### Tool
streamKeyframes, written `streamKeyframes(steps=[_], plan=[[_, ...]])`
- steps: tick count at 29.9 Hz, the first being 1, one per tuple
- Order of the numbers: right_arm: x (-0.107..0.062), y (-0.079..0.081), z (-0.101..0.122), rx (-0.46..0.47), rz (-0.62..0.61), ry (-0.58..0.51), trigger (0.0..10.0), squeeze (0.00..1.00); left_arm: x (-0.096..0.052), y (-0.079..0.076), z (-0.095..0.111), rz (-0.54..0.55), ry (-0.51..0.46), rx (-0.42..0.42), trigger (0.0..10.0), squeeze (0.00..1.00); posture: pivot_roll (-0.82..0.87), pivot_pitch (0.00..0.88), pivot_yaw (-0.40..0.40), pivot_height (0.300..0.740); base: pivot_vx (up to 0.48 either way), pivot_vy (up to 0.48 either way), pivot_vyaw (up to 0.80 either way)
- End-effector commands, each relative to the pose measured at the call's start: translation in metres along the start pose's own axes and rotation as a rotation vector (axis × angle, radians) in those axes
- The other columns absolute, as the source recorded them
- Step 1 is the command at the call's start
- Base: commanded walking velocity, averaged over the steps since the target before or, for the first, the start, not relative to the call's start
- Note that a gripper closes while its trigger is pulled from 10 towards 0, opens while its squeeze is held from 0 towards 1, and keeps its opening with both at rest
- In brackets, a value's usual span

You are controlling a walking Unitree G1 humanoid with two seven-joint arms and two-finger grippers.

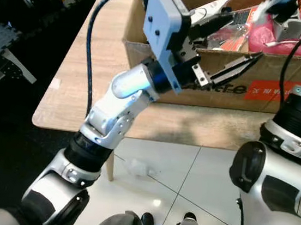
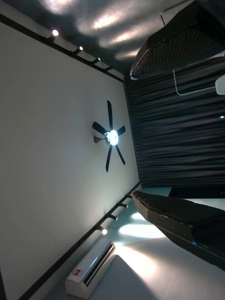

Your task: Picking trash to rubbish bin

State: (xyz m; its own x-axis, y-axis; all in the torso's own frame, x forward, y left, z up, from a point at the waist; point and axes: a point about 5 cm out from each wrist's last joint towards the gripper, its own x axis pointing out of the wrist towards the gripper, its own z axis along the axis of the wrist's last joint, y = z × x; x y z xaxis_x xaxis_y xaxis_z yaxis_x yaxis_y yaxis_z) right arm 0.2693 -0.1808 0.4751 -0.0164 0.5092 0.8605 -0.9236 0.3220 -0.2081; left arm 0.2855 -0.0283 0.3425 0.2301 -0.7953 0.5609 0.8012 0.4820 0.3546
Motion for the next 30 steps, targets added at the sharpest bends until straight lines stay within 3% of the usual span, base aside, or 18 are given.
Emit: streamKeyframes(steps=[1, 25, 30], plan=[[0.004, 0.007, 0.001, -0.02, 0.034, -0.002, 10.0, 0.0, 0.007, -0.011, 0.003, -0.018, -0.026, 0.003, 10.0, 0.0, -0.13, 0.241, 0.149, 0.74, 0.0, 0.0, 0.0], [-0.006, 0.008, -0.021, 0.031, -0.013, 0.009, 10.0, 0.0, 0.017, -0.02, 0.005, 0.044, -0.059, 0.005, 10.0, 0.0, -0.12, 0.237, 0.162, 0.74, 0.0, 0.0, 0.0], [-0.007, 0.012, -0.034, 0.082, -0.003, 0.016, 10.0, 0.0, 0.018, -0.022, 0.005, 0.044, -0.062, -0.01, 10.0, 0.0, -0.12, 0.237, 0.161, 0.74, 0.0, 0.0, 0.0]])
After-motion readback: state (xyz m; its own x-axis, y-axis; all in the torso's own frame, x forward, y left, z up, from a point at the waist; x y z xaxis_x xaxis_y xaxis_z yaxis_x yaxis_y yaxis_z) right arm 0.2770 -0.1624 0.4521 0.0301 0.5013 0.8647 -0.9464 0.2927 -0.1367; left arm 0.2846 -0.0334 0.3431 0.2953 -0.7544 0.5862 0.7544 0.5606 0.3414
